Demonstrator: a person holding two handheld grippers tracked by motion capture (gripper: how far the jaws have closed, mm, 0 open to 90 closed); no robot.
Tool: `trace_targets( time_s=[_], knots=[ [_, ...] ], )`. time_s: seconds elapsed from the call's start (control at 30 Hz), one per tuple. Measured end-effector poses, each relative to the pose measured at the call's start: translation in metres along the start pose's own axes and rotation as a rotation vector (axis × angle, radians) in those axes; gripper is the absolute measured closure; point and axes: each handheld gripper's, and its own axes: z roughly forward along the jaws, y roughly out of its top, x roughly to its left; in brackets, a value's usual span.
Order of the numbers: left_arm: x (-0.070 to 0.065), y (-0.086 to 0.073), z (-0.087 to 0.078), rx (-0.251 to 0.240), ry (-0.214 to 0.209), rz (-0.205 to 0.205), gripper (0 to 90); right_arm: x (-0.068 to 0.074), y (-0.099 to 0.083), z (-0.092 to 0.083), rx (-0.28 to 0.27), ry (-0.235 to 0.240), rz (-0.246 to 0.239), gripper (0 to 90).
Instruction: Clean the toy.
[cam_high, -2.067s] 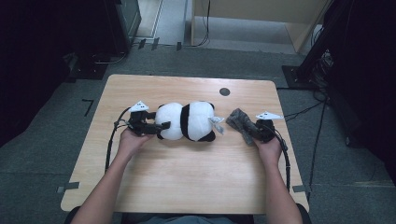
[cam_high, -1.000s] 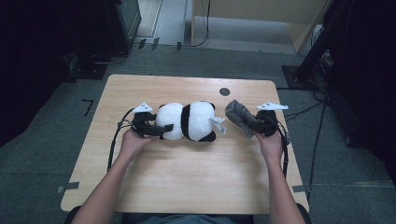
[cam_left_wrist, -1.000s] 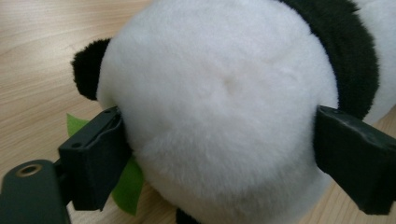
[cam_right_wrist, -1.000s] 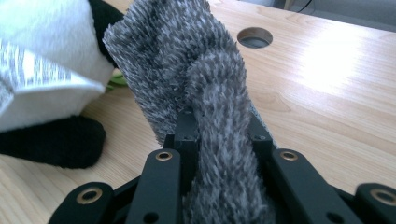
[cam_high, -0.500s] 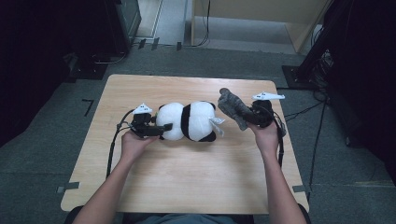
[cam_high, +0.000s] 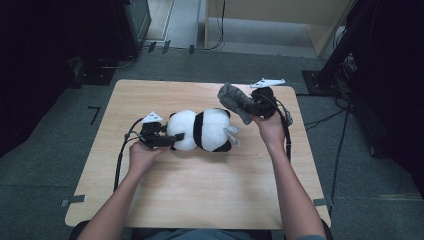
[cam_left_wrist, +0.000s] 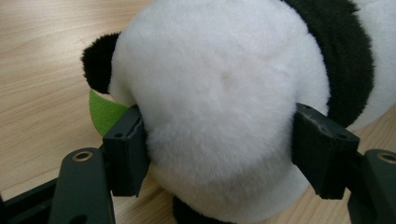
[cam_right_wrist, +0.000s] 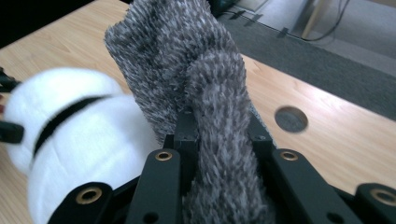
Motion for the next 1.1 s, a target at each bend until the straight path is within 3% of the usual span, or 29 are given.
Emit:
trace_targets(
  time_s=[0.6, 0.97, 1.1],
  knots=[
    [-0.001, 0.001, 0.0, 0.002, 0.008, -0.001, 28.7, 0.042, 0.057, 0.049, 0.053, 0.036, -0.08, 73.8],
    [-0.002, -0.001, -0.001, -0.009, 0.012, -0.009, 29.0, 0.077, 0.068, 0.091, 0.108, 0.073, -0.126, 73.7],
    [-0.002, -0.001, 0.0, -0.012, 0.011, -0.012, 28.9, 0.085, 0.071, 0.105, 0.122, 0.093, -0.122, 73.7]
  ],
)
